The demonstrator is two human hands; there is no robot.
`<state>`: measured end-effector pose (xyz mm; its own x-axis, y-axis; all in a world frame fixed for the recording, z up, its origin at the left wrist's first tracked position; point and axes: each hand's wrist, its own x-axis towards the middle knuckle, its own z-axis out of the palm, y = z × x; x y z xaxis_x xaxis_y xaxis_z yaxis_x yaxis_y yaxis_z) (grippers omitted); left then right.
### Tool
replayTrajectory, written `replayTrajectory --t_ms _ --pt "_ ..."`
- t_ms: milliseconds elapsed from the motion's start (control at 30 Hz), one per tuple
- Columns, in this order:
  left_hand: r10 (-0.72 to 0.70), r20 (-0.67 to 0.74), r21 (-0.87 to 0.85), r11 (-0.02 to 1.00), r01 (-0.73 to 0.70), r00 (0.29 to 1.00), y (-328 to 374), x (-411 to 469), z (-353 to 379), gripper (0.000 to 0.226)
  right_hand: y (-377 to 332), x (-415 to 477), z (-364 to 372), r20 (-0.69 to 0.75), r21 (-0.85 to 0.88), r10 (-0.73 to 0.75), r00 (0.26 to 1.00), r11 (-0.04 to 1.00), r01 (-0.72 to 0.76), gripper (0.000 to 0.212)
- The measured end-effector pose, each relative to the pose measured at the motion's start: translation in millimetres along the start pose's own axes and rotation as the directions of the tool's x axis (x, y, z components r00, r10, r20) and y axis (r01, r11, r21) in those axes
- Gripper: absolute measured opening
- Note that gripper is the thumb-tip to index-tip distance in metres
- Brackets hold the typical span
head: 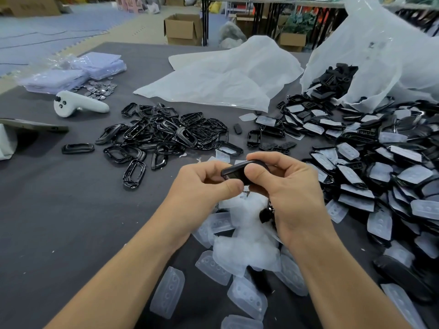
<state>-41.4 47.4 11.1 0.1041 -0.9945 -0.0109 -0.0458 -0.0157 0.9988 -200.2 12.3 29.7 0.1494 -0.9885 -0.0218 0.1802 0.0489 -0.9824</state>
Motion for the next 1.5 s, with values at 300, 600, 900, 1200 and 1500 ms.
replayTrajectory --t_ms 300,600,900,1200,1500 --pt "-0.018 0.13 -0.197 0.98 0.043 0.991 -2.2 8.8 -9.3 0.01 -5.4 -0.7 -0.1 0.1 0.058 0.048 0.994 0.997 -0.054 0.023" --pt "-0.033 0.112 -0.124 0.991 0.047 0.993 -2.8 10.2 -21.7 0.03 -6.3 0.1 -2.4 0.088 0.009 0.134 0.987 0.991 -0.136 0.023" --pt "-0.062 -0.007 -0.275 0.96 0.058 0.998 -5.6 3.5 2.7 0.035 0.3 -6.1 7.7 -0.089 0.214 0.116 0.989 0.972 -0.095 0.018" --pt "-0.204 0.075 -0.327 0.919 0.218 0.976 -0.3 11.3 -18.4 0.019 2.0 -0.4 3.5 0.119 0.192 0.146 0.982 0.967 -0.167 0.009" --pt "-0.215 -0.081 -0.289 0.94 0.183 0.973 -2.2 9.5 -5.8 0.025 8.9 -7.1 3.5 -0.014 -0.439 -0.329 0.944 0.851 0.289 0.033"
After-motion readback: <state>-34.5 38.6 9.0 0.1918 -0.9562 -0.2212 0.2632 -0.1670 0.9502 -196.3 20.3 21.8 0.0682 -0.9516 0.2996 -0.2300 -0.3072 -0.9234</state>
